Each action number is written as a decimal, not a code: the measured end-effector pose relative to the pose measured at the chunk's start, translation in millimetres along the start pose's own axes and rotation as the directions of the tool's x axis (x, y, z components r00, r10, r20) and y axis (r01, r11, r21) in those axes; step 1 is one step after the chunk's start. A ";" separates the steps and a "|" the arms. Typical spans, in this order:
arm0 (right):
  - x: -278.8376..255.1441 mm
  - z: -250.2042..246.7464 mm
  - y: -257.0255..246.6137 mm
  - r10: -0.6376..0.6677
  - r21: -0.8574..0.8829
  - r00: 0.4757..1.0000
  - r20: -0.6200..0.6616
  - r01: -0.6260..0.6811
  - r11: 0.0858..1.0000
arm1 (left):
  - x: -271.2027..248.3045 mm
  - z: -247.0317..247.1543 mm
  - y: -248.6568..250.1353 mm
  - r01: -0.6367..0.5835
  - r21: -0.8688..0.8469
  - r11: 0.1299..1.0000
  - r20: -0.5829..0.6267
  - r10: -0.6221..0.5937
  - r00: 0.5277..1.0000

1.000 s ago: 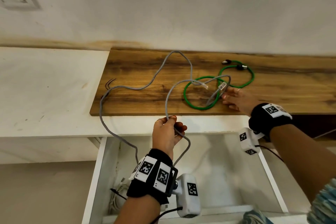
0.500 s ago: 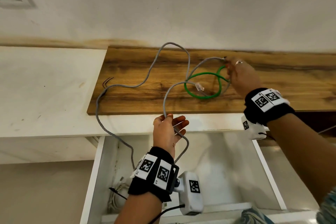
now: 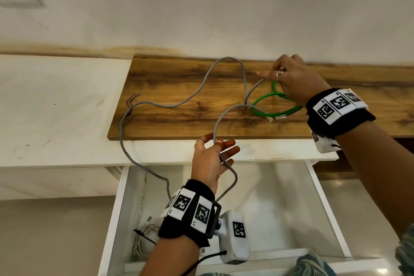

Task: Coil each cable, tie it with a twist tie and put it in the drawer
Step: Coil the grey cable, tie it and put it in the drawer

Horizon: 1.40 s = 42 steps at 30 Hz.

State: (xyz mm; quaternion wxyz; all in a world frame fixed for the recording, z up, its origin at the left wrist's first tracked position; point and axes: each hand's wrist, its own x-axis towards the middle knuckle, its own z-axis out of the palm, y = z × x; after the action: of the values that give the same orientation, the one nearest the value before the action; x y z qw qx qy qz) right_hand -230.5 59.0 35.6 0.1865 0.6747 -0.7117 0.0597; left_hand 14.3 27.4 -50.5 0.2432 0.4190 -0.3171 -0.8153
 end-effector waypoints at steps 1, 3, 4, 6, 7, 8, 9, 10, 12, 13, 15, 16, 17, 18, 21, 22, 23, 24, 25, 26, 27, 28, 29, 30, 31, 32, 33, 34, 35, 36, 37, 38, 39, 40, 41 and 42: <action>0.8 -1.5 -0.3 -0.031 -0.012 0.999 0.023 0.031 0.999 | 0.0 0.0 0.3 -0.009 0.000 1.000 0.003 0.009 1.000; 4.7 -5.9 -0.4 -0.029 -0.013 0.997 0.065 0.030 0.999 | -0.3 0.0 0.2 -0.031 -0.003 1.000 0.009 0.031 0.999; 8.1 -12.3 -2.0 0.034 0.009 0.994 0.103 -0.035 0.999 | -0.4 0.1 0.0 -0.043 -0.008 0.999 0.010 0.043 0.999; 14.4 -24.3 -4.3 0.220 0.095 0.951 0.218 -0.245 0.965 | -0.9 0.0 0.7 -0.066 -0.028 0.997 0.008 0.067 0.998; 16.8 -29.3 -5.9 0.301 0.158 0.918 0.256 -0.347 0.924 | -0.9 -0.4 1.5 -0.076 -0.040 0.996 0.008 0.076 0.997; 17.9 -32.5 -5.6 0.357 0.229 0.900 0.251 -0.414 0.881 | -0.9 -0.5 2.3 -0.084 -0.052 0.995 0.010 0.084 0.996; 18.4 -35.8 -6.4 0.411 0.267 0.885 0.219 -0.459 0.847 | -0.8 -1.1 3.1 -0.091 -0.059 0.994 0.012 0.092 0.996; 17.7 -40.1 -7.8 0.445 0.266 0.876 0.185 -0.481 0.835 | -0.6 -1.1 3.6 -0.097 -0.059 0.994 0.017 0.099 0.995; 16.9 -46.6 -8.7 0.438 0.205 0.890 0.124 -0.455 0.866 | -0.5 -0.8 3.5 -0.099 -0.037 0.994 0.029 0.100 0.995; 17.3 -47.8 -7.6 0.405 0.172 0.909 0.098 -0.417 0.893 | -0.4 -0.4 3.0 -0.094 -0.028 0.995 0.034 0.095 0.995; 16.6 -50.8 -4.9 0.341 0.180 0.940 0.027 -0.341 0.923 | -0.1 0.7 1.8 -0.080 -0.019 0.997 0.046 0.081 0.996; 15.6 -51.1 -4.3 0.321 0.209 0.947 -0.015 -0.311 0.927 | -0.4 1.4 1.7 -0.074 -0.015 0.997 0.054 0.075 0.996; 14.0 -50.4 -5.1 0.318 0.235 0.946 -0.057 -0.297 0.926 | -0.7 2.0 1.8 -0.070 -0.009 0.998 0.064 0.070 0.995; 12.8 -49.6 -6.8 0.335 0.268 0.938 -0.091 -0.301 0.915 | -0.6 2.5 1.9 -0.069 0.002 0.998 0.073 0.069 0.995; 7.4 -47.8 -14.9 0.466 0.406 0.874 -0.138 -0.379 0.832 | -1.1 2.4 2.1 -0.078 0.065 0.995 0.088 0.072 0.994; 4.3 -47.0 -17.9 0.506 0.447 0.850 -0.150 -0.398 0.801 | -1.4 1.9 2.1 -0.089 0.102 0.991 0.095 0.079 0.992; 0.2 -46.7 -21.2 0.540 0.481 0.824 -0.169 -0.410 0.775 | -2.0 1.5 2.2 -0.106 0.144 0.984 0.117 0.089 0.989; -4.5 -46.8 -25.5 0.565 0.510 0.802 -0.196 -0.409 0.757 | -3.2 1.2 2.4 -0.131 0.187 0.974 0.157 0.102 0.982; -9.6 -48.5 -31.9 0.582 0.535 0.781 -0.225 -0.400 0.744 | -4.7 1.0 2.7 -0.162 0.226 0.961 0.221 0.111 0.969; -16.1 -49.5 -38.3 0.591 0.555 0.766 -0.253 -0.385 0.737 | -6.8 1.0 2.7 -0.193 0.255 0.947 0.297 0.113 0.948; -23.5 -49.9 -46.1 0.599 0.572 0.753 -0.274 -0.373 0.730 | -8.5 0.6 2.6 -0.221 0.279 0.935 0.375 0.105 0.921; -32.0 -48.4 -52.7 0.613 0.582 0.736 -0.287 -0.374 0.722 | -10.5 0.7 2.7 -0.245 0.306 0.920 0.448 0.088 0.890; -40.5 -46.6 -61.3 0.642 0.594 0.717 -0.272 -0.400 0.698 | -12.0 -0.3 2.2 -0.267 0.342 0.901 0.510 0.061 0.858; -49.8 -43.9 -69.4 0.686 0.619 0.692 -0.224 -0.443 0.649 | -13.7 -1.0 1.7 -0.290 0.381 0.878 0.565 0.027 0.824; -58.8 -41.7 -77.8 0.735 0.669 0.664 -0.137 -0.485 0.563 | -16.4 -1.4 0.9 -0.309 0.411 0.857 0.612 -0.008 0.791; -67.8 -40.4 -87.4 0.775 0.738 0.631 -0.021 -0.514 0.438 | -19.3 -1.8 0.3 -0.327 0.432 0.841 0.647 -0.036 0.762; -77.9 -40.4 -96.8 0.796 0.793 0.596 0.109 -0.535 0.292 | -22.6 -1.8 -0.3 -0.343 0.443 0.828 0.671 -0.052 0.740; -88.2 -40.9 -105.6 0.794 0.820 0.568 0.219 -0.548 0.166 | -25.4 -2.1 -0.6 -0.359 0.452 0.816 0.686 -0.061 0.725; -99.0 -41.1 -113.3 0.777 0.817 0.560 0.289 -0.567 0.105 | -27.5 -2.5 -0.9 -0.377 0.460 0.804 0.697 -0.064 0.714; -108.9 -42.1 -119.9 0.756 0.800 0.565 0.330 -0.593 0.094 | -28.9 -3.3 -1.4 -0.393 0.464 0.794 0.705 -0.062 0.707; -117.9 -42.7 -125.0 0.731 0.777 0.586 0.350 -0.617 0.122 | -29.8 -4.0 -2.7 -0.407 0.466 0.786 0.713 -0.061 0.699; -124.8 -41.8 -128.1 0.705 0.749 0.608 0.367 -0.642 0.164 | -30.6 -4.7 -3.9 -0.425 0.475 0.770 0.717 -0.059 0.694; -130.5 -39.1 -129.1 0.673 0.722 0.636 0.379 -0.657 0.215 | -30.9 -4.6 -5.3 -0.445 0.494 0.747 0.717 -0.061 0.694; -132.9 -37.1 -129.2 0.638 0.694 0.664 0.390 -0.668 0.270 | -31.2 -4.5 -6.4 -0.461 0.516 0.722 0.711 -0.062 0.700; -134.0 -34.7 -129.1 0.594 0.662 0.698 0.401 -0.669 0.339 | -32.3 -4.7 -8.2 -0.468 0.536 0.702 0.699 -0.058 0.713; -132.4 -34.5 -130.2 0.543 0.623 0.729 0.417 -0.664 0.414 | -32.7 -4.0 -9.5 -0.475 0.555 0.682 0.683 -0.049 0.728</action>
State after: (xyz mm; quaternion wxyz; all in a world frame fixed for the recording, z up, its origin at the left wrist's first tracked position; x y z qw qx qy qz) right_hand -93.5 184.0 0.0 -0.1911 0.3887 -0.8289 0.3539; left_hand 33.8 54.3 -41.9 0.0405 0.1255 -0.7146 -0.6870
